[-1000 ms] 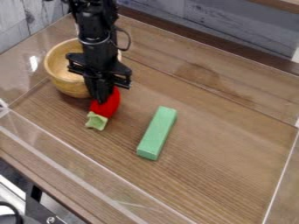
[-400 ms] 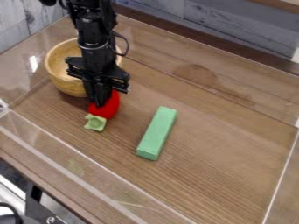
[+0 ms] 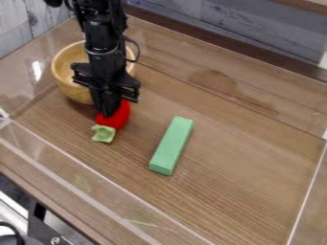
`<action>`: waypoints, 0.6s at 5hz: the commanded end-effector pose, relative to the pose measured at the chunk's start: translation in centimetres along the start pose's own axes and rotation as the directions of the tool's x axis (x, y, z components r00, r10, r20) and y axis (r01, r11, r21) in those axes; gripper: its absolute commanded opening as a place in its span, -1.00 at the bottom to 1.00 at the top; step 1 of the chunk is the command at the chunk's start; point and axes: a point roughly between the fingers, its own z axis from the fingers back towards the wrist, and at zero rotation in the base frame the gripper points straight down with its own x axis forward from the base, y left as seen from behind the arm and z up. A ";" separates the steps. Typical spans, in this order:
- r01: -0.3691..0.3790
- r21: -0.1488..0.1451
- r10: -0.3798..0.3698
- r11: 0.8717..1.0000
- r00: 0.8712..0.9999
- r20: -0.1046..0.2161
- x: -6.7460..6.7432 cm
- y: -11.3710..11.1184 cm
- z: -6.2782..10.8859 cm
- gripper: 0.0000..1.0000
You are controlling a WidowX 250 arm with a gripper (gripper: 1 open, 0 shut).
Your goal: Move the red object to the left side of the table
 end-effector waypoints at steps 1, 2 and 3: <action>-0.015 -0.001 0.015 1.000 0.998 -0.059 -1.3 0.6 -1.4 -1.00; -0.017 -0.004 0.017 1.000 0.997 -0.082 -1.7 0.6 -1.9 -1.00; -0.020 -0.008 0.019 1.000 0.994 -0.104 -2.2 0.6 -2.4 -1.00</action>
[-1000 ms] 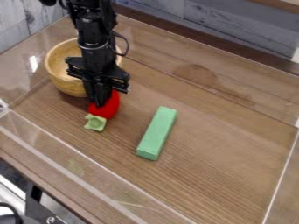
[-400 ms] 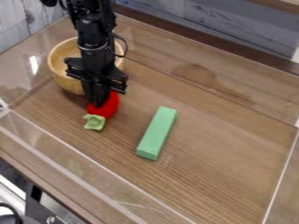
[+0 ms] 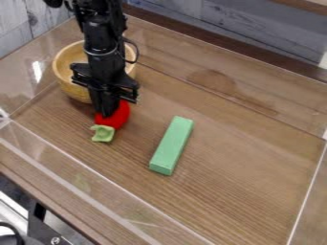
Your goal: Move the red object to the left side of the table
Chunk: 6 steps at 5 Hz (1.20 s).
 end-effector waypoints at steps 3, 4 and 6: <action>-0.026 -0.023 0.023 0.999 0.988 -0.156 -3.4 0.4 -2.9 -1.00; -0.035 -0.050 0.027 0.998 0.987 -0.157 -3.3 0.2 -2.0 1.00; -0.047 -0.109 0.032 0.993 0.990 -0.137 -2.7 -0.6 0.6 1.00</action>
